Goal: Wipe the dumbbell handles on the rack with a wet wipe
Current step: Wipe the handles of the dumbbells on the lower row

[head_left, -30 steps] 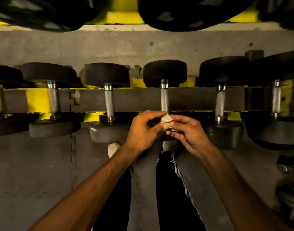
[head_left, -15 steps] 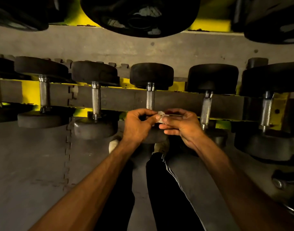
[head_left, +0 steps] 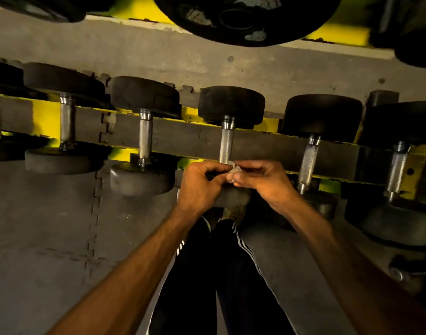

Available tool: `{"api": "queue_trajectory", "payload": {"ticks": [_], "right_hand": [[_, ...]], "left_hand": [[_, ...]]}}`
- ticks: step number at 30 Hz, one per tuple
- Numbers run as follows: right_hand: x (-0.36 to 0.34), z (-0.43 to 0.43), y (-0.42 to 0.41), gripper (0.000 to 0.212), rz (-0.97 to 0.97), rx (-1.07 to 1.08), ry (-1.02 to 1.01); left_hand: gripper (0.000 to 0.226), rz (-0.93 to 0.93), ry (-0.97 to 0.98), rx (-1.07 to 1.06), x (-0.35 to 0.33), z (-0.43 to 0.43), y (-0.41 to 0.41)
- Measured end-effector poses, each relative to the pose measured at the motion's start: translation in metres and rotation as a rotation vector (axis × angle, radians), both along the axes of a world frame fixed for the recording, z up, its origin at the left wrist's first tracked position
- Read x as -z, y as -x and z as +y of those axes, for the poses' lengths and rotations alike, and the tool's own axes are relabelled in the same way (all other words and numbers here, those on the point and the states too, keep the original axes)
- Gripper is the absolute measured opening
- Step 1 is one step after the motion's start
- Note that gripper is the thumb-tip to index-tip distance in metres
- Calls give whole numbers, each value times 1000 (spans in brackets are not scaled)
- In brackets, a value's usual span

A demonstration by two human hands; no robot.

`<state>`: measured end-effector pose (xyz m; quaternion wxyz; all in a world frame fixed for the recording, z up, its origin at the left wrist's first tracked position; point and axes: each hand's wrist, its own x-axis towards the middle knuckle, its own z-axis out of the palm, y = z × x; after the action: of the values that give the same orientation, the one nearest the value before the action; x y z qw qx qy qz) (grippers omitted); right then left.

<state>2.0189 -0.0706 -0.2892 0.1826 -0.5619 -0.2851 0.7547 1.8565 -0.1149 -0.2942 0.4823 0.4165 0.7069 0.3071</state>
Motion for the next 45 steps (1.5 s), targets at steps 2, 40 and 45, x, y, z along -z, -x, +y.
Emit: {"api": "queue_trajectory", "payload": {"ticks": [2,40,45], "right_hand": [[9,5,0,23,-80,47,-30],[24,50,54,19,-700,-1642,-1061],[25,56,110,24,-881,-1896,-997]], "left_hand": [[23,65,-4,58,3,-6,7],[32,396,-164,331,26,-47,48],[32,388,-153,319,24,-46,49]]}}
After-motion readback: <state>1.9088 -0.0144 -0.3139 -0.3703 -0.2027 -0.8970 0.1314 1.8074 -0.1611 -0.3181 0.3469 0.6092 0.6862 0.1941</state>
